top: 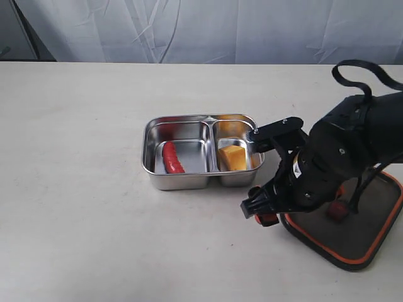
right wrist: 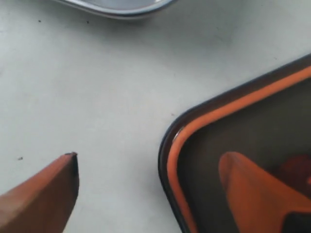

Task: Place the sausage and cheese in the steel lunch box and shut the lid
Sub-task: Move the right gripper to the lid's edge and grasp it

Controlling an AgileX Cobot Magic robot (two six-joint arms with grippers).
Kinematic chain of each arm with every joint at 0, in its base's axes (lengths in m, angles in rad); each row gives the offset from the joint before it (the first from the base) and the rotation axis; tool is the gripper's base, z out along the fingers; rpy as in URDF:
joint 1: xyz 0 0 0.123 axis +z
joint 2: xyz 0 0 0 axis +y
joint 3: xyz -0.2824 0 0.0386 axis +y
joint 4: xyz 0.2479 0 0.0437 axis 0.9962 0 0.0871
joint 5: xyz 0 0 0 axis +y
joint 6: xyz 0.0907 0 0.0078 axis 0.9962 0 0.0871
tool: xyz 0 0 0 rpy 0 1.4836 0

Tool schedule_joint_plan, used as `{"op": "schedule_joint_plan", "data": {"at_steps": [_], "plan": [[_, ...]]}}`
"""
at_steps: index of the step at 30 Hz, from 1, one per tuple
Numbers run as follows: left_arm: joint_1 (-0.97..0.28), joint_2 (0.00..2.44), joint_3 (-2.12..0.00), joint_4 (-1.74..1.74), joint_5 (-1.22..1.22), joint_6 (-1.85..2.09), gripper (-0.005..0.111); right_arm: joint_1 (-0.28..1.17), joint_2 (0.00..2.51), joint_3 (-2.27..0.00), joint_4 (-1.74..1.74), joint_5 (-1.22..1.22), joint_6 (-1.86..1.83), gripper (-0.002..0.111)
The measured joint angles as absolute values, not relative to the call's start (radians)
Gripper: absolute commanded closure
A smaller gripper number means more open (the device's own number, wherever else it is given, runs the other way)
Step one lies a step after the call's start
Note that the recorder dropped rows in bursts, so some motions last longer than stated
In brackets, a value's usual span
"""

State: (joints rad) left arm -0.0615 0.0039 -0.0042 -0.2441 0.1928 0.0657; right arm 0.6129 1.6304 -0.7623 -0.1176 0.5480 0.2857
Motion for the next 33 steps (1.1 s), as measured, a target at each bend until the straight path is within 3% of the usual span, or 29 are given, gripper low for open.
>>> {"op": "schedule_joint_plan", "data": {"at_steps": [3,6,12,15,33], "plan": [[-0.062,0.004,-0.004,-0.244,0.193,0.066,0.107,0.613,1.663,-0.757,-0.118,0.508,0.286,0.031],[-0.062,0.004,-0.004,-0.244,0.193,0.066,0.107,0.613,1.7,-0.757,-0.118,0.472,0.287,0.041],[-0.062,0.004,-0.004,-0.244,0.193,0.066,0.107,0.613,1.778,-0.757,-0.127,0.441,0.33,0.094],[-0.062,0.004,-0.004,-0.244,0.193,0.066,0.107,0.613,1.79,-0.761,-0.121,0.44,0.34,0.109],[-0.062,0.004,-0.004,-0.244,0.193,0.066,0.107,0.659,1.756,-0.757,-0.09,0.463,0.336,0.109]]}}
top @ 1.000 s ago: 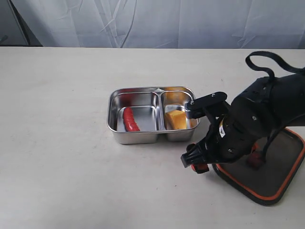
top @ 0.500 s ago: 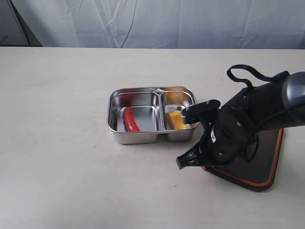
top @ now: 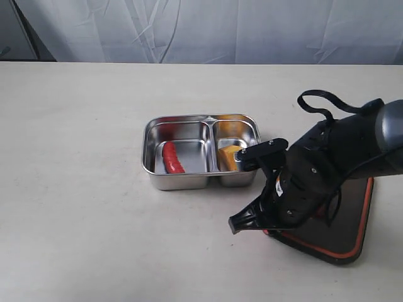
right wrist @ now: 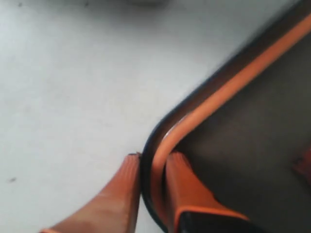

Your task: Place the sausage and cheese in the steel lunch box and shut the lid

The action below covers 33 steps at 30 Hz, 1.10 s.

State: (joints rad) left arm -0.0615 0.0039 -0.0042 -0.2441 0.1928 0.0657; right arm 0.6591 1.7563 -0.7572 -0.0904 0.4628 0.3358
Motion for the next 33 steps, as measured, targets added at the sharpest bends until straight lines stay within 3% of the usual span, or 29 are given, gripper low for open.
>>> {"op": "schedule_joint_plan", "data": {"at_steps": [12,24,33], "plan": [[-0.062,0.004,-0.004,-0.244,0.193,0.066,0.107,0.812,1.558,-0.753,0.0,0.523,0.35,0.109],[-0.062,0.004,-0.004,-0.236,0.182,0.066,0.107,0.838,1.444,-0.753,0.018,0.585,0.358,0.109],[-0.062,0.004,-0.004,-0.719,0.157,0.04,0.107,0.838,1.417,-0.753,-0.216,0.656,0.567,0.109]]}}
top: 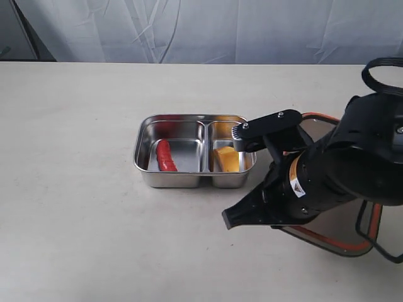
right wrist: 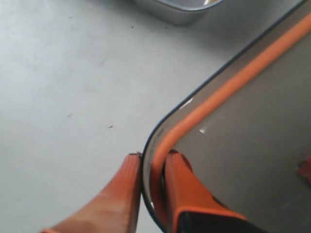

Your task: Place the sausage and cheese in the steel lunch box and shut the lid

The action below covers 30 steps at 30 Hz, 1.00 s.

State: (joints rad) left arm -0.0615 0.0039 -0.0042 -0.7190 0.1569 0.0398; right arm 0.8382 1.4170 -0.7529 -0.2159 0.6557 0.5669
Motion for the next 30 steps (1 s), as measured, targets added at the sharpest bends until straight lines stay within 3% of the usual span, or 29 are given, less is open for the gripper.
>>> {"op": "schedule_joint_plan", "data": {"at_steps": [9,16,24,30], "plan": [[-0.062,0.004,-0.004,-0.951,0.385,0.09,0.107,0.838,1.284,-0.753,-0.243,0.516,0.613,0.109],[-0.062,0.004,-0.004,-1.681,0.438,0.777,0.107,0.845,1.181,-0.753,-0.039,0.191,0.597,0.109],[-0.062,0.004,-0.015,-1.734,0.616,1.109,0.107,0.997,1.181,-0.753,0.0,-0.073,0.591,0.109],[-0.062,0.004,-0.122,-1.731,0.631,1.669,0.107,1.031,1.181,-0.753,0.0,-0.257,0.665,0.109]]}}
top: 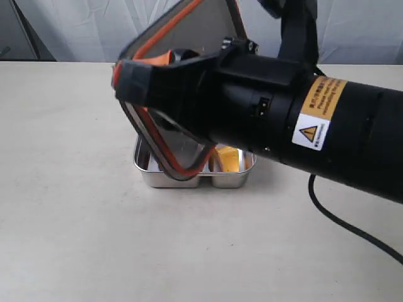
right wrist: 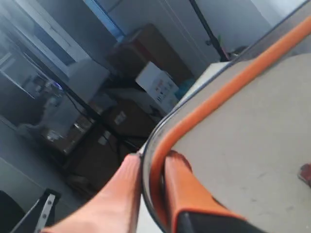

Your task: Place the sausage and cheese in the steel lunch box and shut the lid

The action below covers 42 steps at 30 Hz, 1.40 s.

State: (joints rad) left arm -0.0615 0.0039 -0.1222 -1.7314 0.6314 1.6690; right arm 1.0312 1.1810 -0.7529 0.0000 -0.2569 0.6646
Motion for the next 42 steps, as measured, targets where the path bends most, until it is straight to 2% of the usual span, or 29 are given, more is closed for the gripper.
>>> {"op": "schedule_joint_plan", "data": {"at_steps": [5,7,8,9,10,12,13,20,28,30,32,35,36,42], "plan": [[-0.062,0.004,-0.158,-1.644,0.661,1.774,0.104,1.033,1.184,-0.753,-0.11,-0.432,0.842,0.109],[-0.062,0.004,-0.158,-1.587,0.683,1.727,0.09,1.033,1.204,-0.753,-0.202,-0.553,0.946,0.109],[-0.062,0.004,-0.158,-1.583,0.696,1.717,0.074,1.033,1.212,-0.756,-0.217,-0.568,0.961,0.109],[-0.062,0.004,-0.158,-1.577,0.717,1.7,0.067,1.034,1.233,-0.759,-0.243,-0.6,0.986,0.109],[-0.062,0.004,-0.158,-1.577,0.722,1.697,0.051,1.034,1.245,-0.759,-0.252,-0.612,1.001,0.109],[-0.062,0.011,-0.158,-1.585,0.713,1.688,0.037,1.036,1.273,-0.759,-0.289,-0.667,1.049,0.109],[-0.062,0.031,-0.158,-1.631,0.685,1.685,0.037,1.036,1.293,-0.759,-0.311,-0.712,1.08,0.109],[-0.062,0.196,-0.159,-1.725,0.655,1.685,0.041,1.049,1.316,-0.759,-0.335,-0.783,1.102,0.109],[-0.062,0.299,-0.181,-1.727,0.743,1.792,0.043,1.144,1.393,-0.83,-0.332,-0.775,1.069,0.109],[-0.062,0.299,-0.192,-1.727,0.735,1.806,0.051,1.157,1.4,-0.829,-0.332,-0.756,1.069,0.109],[-0.062,0.299,-0.209,-1.727,0.713,1.815,0.066,1.17,1.402,-0.829,-0.342,-0.735,1.069,0.109],[-0.062,0.299,-0.223,-1.723,0.694,1.817,0.099,1.179,1.402,-0.833,-0.373,-0.724,1.058,0.109],[-0.062,0.299,-0.225,-1.723,0.692,1.82,0.106,1.179,1.402,-0.836,-0.382,-0.724,1.056,0.109],[-0.062,0.301,-0.231,-1.725,0.658,1.872,0.106,1.179,1.398,-0.837,-0.42,-0.722,1.058,0.109]]}}
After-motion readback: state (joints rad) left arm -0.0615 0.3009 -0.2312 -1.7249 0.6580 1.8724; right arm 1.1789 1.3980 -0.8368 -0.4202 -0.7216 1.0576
